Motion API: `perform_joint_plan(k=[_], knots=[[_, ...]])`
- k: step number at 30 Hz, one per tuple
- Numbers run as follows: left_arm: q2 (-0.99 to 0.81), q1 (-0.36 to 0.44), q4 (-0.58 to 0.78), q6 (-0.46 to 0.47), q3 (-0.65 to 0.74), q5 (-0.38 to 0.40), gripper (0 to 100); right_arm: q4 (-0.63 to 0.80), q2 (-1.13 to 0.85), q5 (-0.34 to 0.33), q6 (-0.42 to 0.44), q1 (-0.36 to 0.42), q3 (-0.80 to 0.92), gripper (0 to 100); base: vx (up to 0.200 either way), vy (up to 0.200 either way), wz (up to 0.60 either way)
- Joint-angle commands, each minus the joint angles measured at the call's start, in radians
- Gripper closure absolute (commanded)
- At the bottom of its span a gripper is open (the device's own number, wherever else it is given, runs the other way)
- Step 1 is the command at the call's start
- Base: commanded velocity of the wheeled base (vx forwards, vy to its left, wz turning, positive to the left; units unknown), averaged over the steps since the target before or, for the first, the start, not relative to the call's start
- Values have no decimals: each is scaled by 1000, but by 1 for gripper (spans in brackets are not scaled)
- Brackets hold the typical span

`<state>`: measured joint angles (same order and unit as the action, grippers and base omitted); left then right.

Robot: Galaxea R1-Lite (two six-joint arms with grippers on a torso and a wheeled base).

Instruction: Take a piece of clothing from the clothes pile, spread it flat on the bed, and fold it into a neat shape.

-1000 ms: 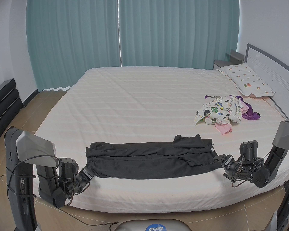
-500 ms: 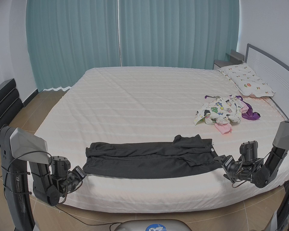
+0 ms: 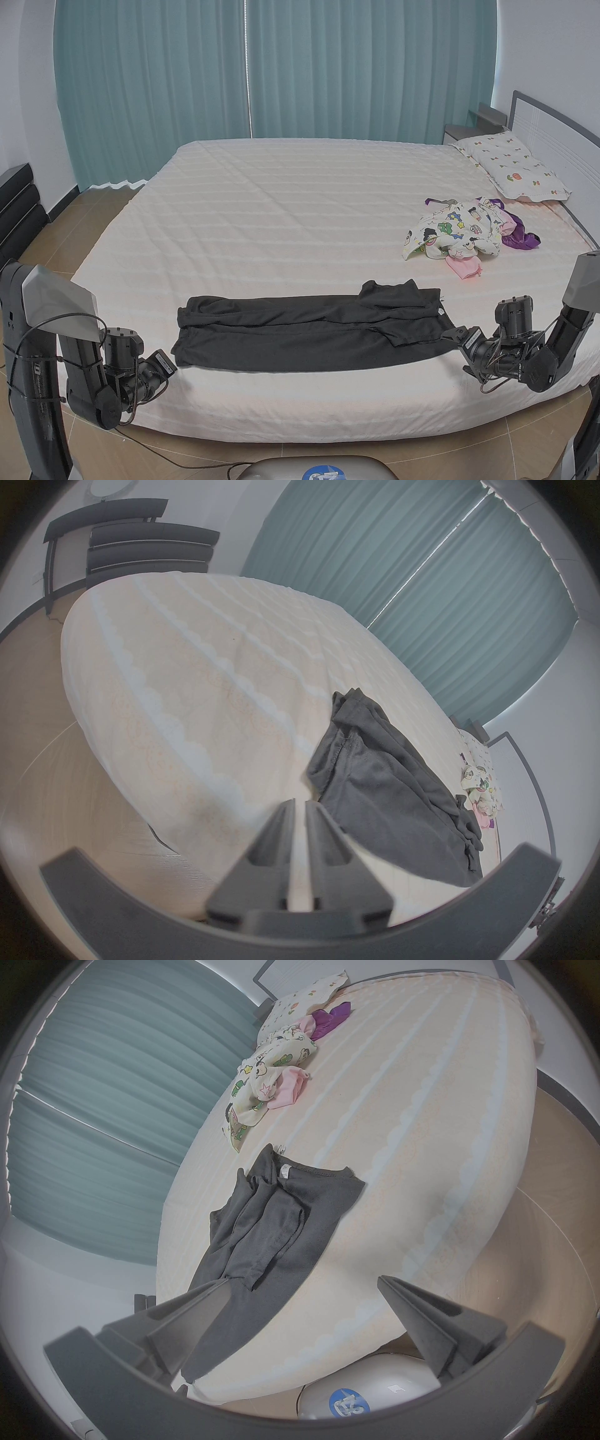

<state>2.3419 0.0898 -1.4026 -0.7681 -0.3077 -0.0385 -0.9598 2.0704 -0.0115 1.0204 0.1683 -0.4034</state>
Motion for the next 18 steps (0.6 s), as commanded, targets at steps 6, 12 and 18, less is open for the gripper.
perform_joint_plan(k=[6, 12, 18], knots=[[-15, 1, -9, -5, 2, -12, 0, 0, 2, 1, 3, 5, 3, 0, 0, 0, 0], [-78, 64, -12, -65, 30, -11, 0, 0, 4, 1, 3, 7, 3, 0, 0, 0, 0], [-76, 162, -9, -220, 1, -6, 0, 0, 5, 1, 4, 13, 3, 0, 0, 0, 0]])
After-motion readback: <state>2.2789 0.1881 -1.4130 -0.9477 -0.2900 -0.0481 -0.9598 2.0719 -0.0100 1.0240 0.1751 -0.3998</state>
